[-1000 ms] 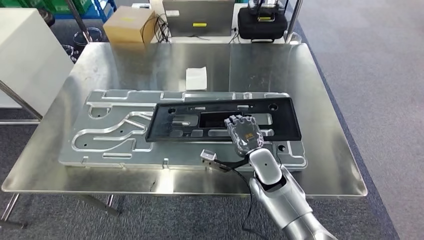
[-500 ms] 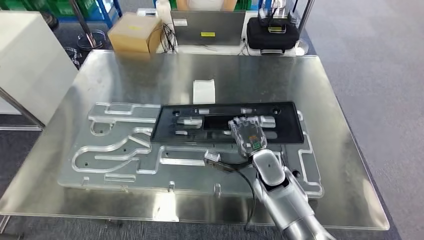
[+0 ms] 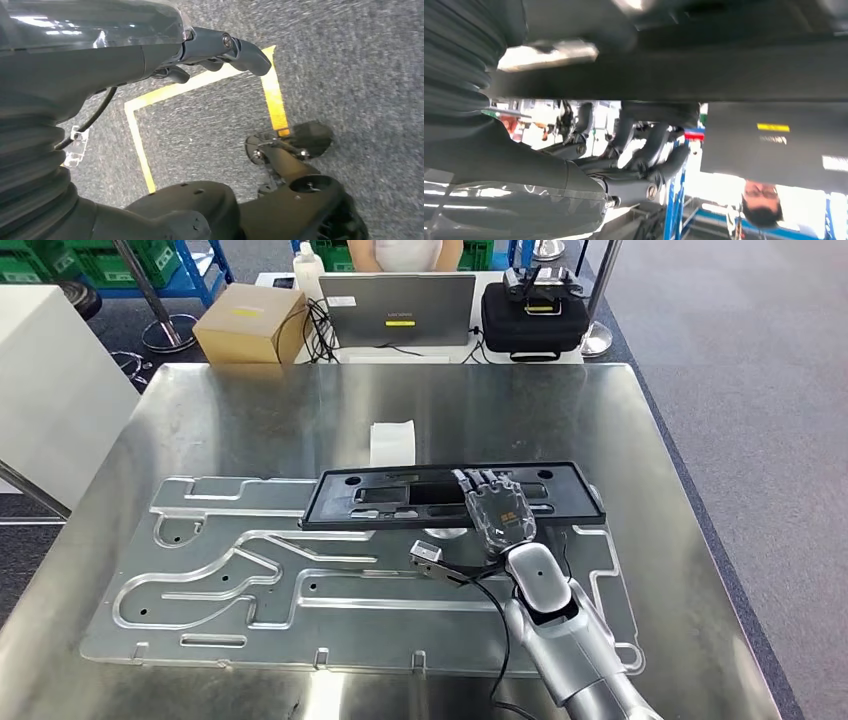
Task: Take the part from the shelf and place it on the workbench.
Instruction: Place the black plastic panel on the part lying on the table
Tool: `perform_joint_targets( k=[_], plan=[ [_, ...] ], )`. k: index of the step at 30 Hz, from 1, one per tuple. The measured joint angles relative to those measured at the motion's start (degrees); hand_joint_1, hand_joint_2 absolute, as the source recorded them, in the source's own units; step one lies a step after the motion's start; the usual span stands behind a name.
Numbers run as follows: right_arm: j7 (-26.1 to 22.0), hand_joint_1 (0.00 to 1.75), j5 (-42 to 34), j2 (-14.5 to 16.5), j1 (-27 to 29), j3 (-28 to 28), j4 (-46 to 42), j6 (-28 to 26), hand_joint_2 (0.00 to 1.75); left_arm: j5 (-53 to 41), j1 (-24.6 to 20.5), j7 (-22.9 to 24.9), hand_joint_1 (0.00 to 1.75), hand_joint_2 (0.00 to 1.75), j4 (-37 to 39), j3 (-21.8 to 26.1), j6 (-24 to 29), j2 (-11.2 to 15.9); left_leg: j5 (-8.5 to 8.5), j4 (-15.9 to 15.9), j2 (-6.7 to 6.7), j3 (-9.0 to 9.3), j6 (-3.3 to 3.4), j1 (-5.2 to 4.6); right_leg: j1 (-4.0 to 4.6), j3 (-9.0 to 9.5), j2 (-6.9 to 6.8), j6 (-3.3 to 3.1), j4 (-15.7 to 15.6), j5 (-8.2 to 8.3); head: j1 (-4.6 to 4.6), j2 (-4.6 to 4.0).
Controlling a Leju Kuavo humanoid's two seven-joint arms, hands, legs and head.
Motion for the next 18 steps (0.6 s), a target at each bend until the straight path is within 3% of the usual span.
perform_joint_targets(
  k=[2,5,8,9,10,11,14,15,18],
  plan=[
    [-0.1,0.0,0.0,0.1,0.0,-0.1,0.0,-0.2,1.75,0.3,0.0,-0.3,0.0,0.0,0.0,0.0,-0.1,0.0,-0.07,-0.7,-0.01,0.04,0.73,-0.29,0.05,-0.04,0.03,0.65,0.0,-0.3,0.03,0.0],
    [-0.2,0.0,0.0,0.1,0.1,-0.4,0.0,-0.2,1.75,0.6,0.0,-0.6,0.0,0.0,0.0,0.0,-0.1,-0.1,0.59,-1.3,0.07,0.49,1.73,0.23,0.06,-0.72,-0.09,1.51,2.1,-2.14,0.22,0.0],
    [-0.2,0.0,0.0,0.1,0.3,-0.8,-0.1,-0.2,1.75,0.9,0.0,-0.7,0.0,0.0,0.0,0.0,-0.3,-0.1,0.56,-1.4,0.12,0.62,2.2,0.29,-0.22,-5.57,-0.28,2.15,11.8,-6.84,0.56,0.0],
    [-0.2,0.0,0.0,0.1,0.5,-0.9,-0.1,-0.2,1.75,1.0,0.0,-0.7,0.0,0.0,0.0,0.0,-0.3,-0.1,0.49,-1.4,0.11,0.63,2.22,0.28,-0.32,-7.16,-0.33,2.28,14.6,-7.54,0.56,-0.01],
    [-0.3,0.0,0.0,0.1,0.7,-1.0,-0.1,-0.2,1.75,1.1,0.0,-0.7,0.0,0.0,0.0,0.0,-0.3,-0.1,0.39,-1.3,0.09,0.65,2.22,0.27,-0.4,-7.96,-0.35,2.35,15.6,-7.17,0.58,-0.01],
    [-0.3,0.0,0.0,0.1,0.8,-1.0,-0.1,-0.2,1.75,1.2,0.0,-0.7,0.0,0.0,0.0,0.0,-0.4,-0.1,0.25,-1.2,0.07,0.7,2.19,0.27,-0.47,-7.69,-0.37,2.34,14.4,-5.7,0.59,-0.01],
    [-0.4,0.0,0.0,0.1,0.8,-1.2,-0.1,-0.1,1.75,1.4,0.1,-0.7,0.0,0.0,0.0,0.0,-0.6,-0.1,-0.2,-0.6,-0.02,0.93,1.8,0.15,-0.42,-3.17,-0.43,1.9,4.0,-0.09,0.58,-0.01],
    [-0.5,0.0,0.0,0.1,0.8,-1.2,-0.1,-0.1,1.75,1.5,0.1,-0.7,0.0,0.0,0.0,0.0,-0.7,-0.1,-0.24,-0.5,-0.04,0.9,1.58,0.06,-0.32,-2.25,-0.41,1.73,1.9,0.64,0.55,-0.01],
    [-0.5,0.0,0.0,0.1,0.8,-1.2,-0.2,0.0,1.75,2.0,0.2,-0.7,0.0,0.0,0.0,0.1,-1.0,-0.1,-0.17,-0.5,-0.06,0.76,0.78,-0.04,-0.16,-2.04,-0.29,1.11,0.8,0.98,0.5,0.0]
  ],
)
